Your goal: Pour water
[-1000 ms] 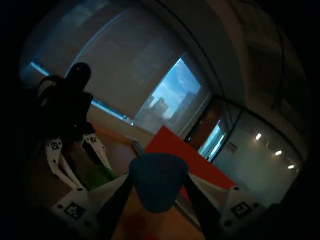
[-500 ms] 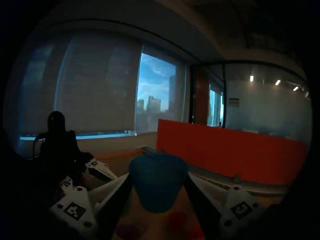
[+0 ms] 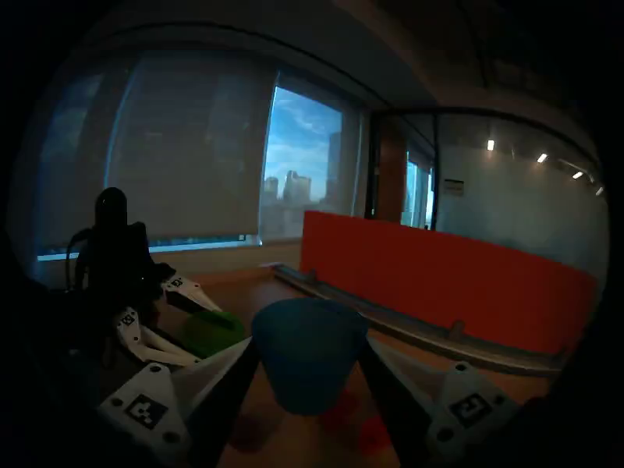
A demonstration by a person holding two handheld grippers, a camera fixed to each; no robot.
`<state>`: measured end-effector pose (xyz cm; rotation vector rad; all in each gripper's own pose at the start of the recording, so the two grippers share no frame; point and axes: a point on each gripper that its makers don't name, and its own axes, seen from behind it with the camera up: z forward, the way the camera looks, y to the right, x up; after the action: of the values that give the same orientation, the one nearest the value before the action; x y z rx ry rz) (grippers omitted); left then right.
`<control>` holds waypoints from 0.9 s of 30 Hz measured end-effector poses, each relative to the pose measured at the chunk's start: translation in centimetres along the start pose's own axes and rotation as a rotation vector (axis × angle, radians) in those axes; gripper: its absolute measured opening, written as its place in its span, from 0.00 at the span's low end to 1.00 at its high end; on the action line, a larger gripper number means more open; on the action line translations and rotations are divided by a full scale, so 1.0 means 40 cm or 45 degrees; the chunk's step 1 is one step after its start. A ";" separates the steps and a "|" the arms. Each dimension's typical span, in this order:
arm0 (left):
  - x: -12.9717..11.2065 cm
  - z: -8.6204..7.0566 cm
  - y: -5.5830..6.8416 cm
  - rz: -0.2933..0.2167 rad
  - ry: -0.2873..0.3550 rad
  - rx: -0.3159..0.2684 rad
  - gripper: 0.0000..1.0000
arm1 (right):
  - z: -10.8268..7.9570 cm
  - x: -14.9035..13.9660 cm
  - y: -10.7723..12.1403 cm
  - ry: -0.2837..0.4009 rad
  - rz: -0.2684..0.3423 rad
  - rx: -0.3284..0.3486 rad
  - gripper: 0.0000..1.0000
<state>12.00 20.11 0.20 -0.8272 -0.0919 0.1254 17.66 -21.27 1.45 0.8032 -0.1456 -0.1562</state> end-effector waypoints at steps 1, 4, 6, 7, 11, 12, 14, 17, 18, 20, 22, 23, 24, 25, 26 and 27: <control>-0.006 -0.002 -0.004 0.000 -0.008 0.004 0.86 | -0.003 -0.009 0.003 -0.009 -0.002 -0.003 0.89; -0.026 -0.007 -0.019 0.001 -0.032 0.017 0.85 | -0.012 -0.038 0.015 -0.036 -0.009 -0.013 0.89; -0.039 -0.009 -0.029 0.002 -0.048 0.026 0.85 | -0.018 -0.057 0.022 -0.053 -0.013 -0.020 0.89; -0.047 -0.010 -0.035 0.003 -0.058 0.030 0.85 | -0.021 -0.067 0.025 -0.063 -0.013 -0.023 0.89; -0.080 -0.010 -0.052 0.003 -0.098 0.043 0.86 | -0.031 -0.102 0.036 -0.094 -0.012 -0.028 0.89; -0.087 -0.009 -0.055 0.003 -0.107 0.045 0.86 | -0.032 -0.110 0.038 -0.100 -0.010 -0.028 0.89; -0.099 -0.005 -0.061 0.003 -0.122 0.049 0.86 | -0.032 -0.126 0.042 -0.113 -0.004 -0.026 0.89; -0.123 0.002 -0.066 -0.001 -0.149 0.051 0.86 | -0.031 -0.152 0.047 -0.130 0.006 -0.020 0.89; -0.131 0.005 -0.067 -0.002 -0.159 0.050 0.86 | -0.030 -0.161 0.049 -0.136 0.009 -0.017 0.89; -0.153 0.010 -0.068 0.000 -0.185 0.049 0.86 | -0.028 -0.181 0.052 -0.150 0.016 -0.012 0.89; -0.176 0.015 -0.072 0.006 -0.213 0.048 0.86 | -0.026 -0.204 0.056 -0.169 0.021 -0.009 0.89; -0.187 0.017 -0.073 0.009 -0.227 0.048 0.86 | -0.024 -0.215 0.058 -0.179 0.023 -0.009 0.89; -0.197 0.019 -0.075 0.012 -0.240 0.048 0.86 | -0.023 -0.227 0.060 -0.189 0.024 -0.008 0.90; -0.208 0.021 -0.078 0.016 -0.253 0.049 0.86 | -0.021 -0.239 0.061 -0.200 0.025 -0.006 0.90; -0.218 0.023 -0.081 0.019 -0.265 0.050 0.86 | -0.019 -0.251 0.062 -0.211 0.026 -0.004 0.90; -0.227 0.024 -0.083 0.020 -0.275 0.051 0.86 | -0.017 -0.262 0.062 -0.221 0.027 -0.001 0.90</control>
<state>3.16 17.24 3.02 -0.7726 -0.2855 0.2304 7.75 -17.06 2.05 0.7869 -0.3175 -0.2059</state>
